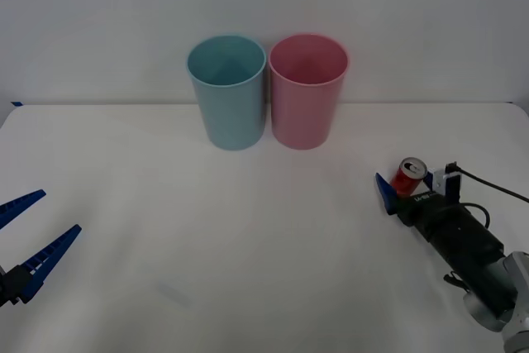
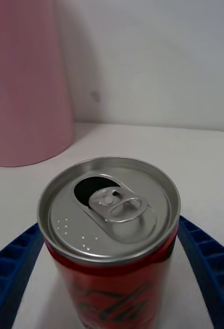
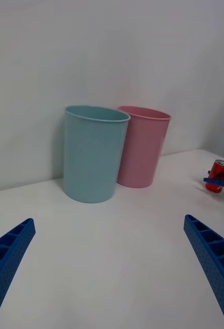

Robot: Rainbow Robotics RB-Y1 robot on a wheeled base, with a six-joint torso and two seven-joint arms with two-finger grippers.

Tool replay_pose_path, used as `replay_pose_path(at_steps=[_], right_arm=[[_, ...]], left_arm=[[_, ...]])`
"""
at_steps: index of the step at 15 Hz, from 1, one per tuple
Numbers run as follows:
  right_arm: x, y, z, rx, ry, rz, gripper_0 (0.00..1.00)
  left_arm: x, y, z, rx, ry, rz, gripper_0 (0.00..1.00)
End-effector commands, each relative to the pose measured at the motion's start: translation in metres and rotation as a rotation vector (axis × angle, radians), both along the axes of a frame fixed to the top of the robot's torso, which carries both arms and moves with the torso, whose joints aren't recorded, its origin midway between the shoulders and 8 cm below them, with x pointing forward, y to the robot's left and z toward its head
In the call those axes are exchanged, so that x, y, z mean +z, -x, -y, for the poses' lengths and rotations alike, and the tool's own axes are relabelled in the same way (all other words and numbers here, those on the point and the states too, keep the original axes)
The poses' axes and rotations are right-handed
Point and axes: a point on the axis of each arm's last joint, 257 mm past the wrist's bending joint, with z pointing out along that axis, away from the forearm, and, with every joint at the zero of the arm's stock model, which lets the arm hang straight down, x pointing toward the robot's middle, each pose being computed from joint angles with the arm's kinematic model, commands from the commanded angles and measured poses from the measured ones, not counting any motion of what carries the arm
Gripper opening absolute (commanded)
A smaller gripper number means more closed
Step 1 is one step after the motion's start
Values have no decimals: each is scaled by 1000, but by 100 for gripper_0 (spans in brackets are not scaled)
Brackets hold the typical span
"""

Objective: Grasp the object on the table and drop it into the matching bin: aluminum can to the light blue bin, PET bottle to the pink bin.

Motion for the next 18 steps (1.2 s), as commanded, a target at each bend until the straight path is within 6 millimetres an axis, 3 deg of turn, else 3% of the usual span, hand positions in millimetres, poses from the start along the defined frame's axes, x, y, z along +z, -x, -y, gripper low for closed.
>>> replay_pose_path(at_steps=[1,11,15,18], right_arm=[[1,0,0,0,7,4,0],[3,5,-1,18,4,18,0],[20,19,3,26,24,53,0],[38,37,-9,71,-23,58,0]], left_arm=[[0,0,0,0,0,0,100],[0,0,0,0,0,0,100],[0,0,0,0,0,0,100],[0,0,0,0,0,0,100]])
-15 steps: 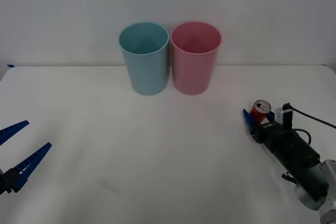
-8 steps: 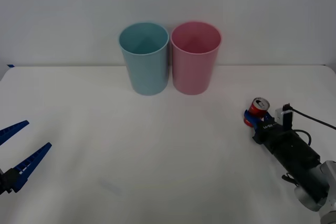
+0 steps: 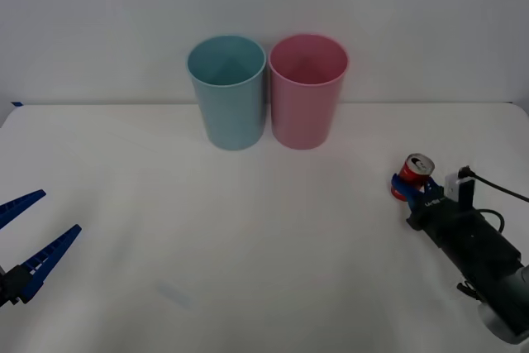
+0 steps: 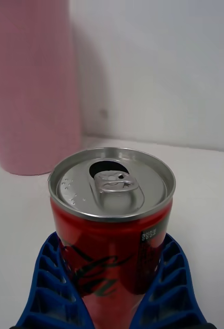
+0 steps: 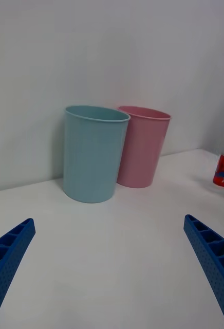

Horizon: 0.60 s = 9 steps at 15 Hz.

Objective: Grasp the object on the table and drop it into the matching bin: aluminum can to the light blue bin, PET bottle to the pink bin.

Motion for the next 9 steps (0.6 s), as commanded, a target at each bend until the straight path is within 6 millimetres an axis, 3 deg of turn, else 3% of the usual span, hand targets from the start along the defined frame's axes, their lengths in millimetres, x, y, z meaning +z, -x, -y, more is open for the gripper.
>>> replay_pose_path(at_steps=[1,4,9], right_arm=[[15,14,-14,52,-43,1,0],[31,27,-25,103,-80,-4,0],[74,38,-45,188,-133,22,0]], left_arm=[[0,0,0,0,0,0,100],[0,0,0,0,0,0,100],[0,0,0,0,0,0,100]])
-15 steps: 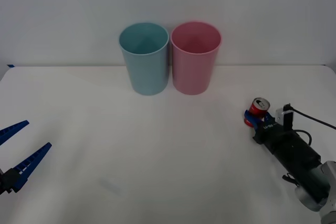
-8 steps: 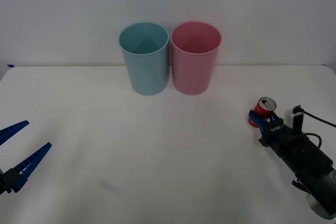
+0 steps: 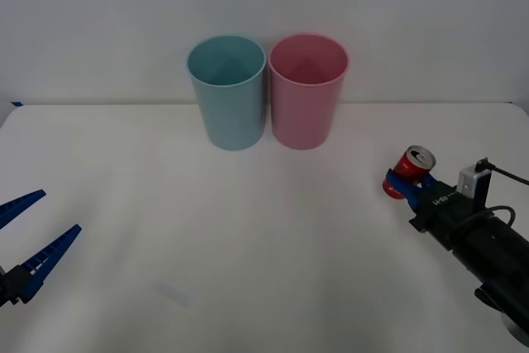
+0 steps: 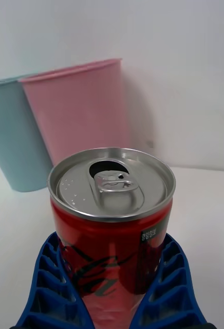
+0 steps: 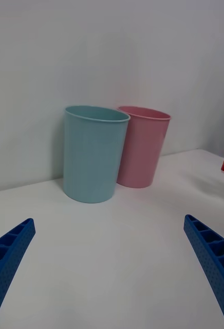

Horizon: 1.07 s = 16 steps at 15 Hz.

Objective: Grasp the object on the table and drop it into the matching bin: aluminum can to the light blue bin, PET bottle to the pink bin.

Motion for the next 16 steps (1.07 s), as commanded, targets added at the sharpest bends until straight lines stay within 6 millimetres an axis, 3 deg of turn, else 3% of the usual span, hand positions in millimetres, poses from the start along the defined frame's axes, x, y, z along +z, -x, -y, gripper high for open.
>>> replay_pose_path(at_steps=[1,6,16], right_arm=[[27,3,-11,46,-20,27,0],[76,9,-40,160,-67,47,0],[163,-10,-98,353,-55,155,0]], left_arm=[[0,0,0,0,0,0,100],[0,0,0,0,0,0,100],[0,0,0,0,0,0,100]])
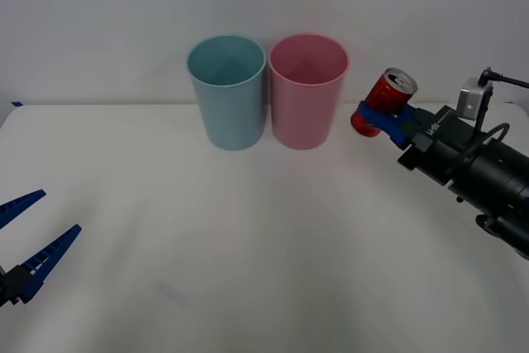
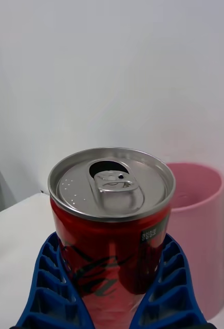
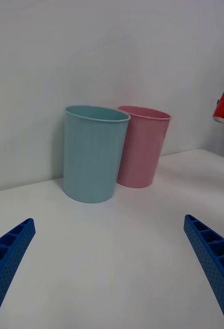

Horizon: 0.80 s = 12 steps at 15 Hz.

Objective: Grasp the object on the table and drop it into the matching bin: aluminum can to the light blue bin, PET bottle to the pink bin.

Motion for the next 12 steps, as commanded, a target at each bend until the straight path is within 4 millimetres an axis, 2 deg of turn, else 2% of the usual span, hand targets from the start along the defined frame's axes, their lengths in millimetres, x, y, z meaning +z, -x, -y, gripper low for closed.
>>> replay_pose_path(at_steps=[1,3,7,12], right_arm=[[23,-4,-22,52,15,40,0],[37,-9,-41,86,29,53,0],[45,-25,-72,138,65,54,0],[58,-68,-117,169,143,70,0]], left_arm=[[0,0,0,0,0,0,100],[0,0,0,0,0,0,100],[0,0,0,0,0,0,100],[0,0,0,0,0,0,100]])
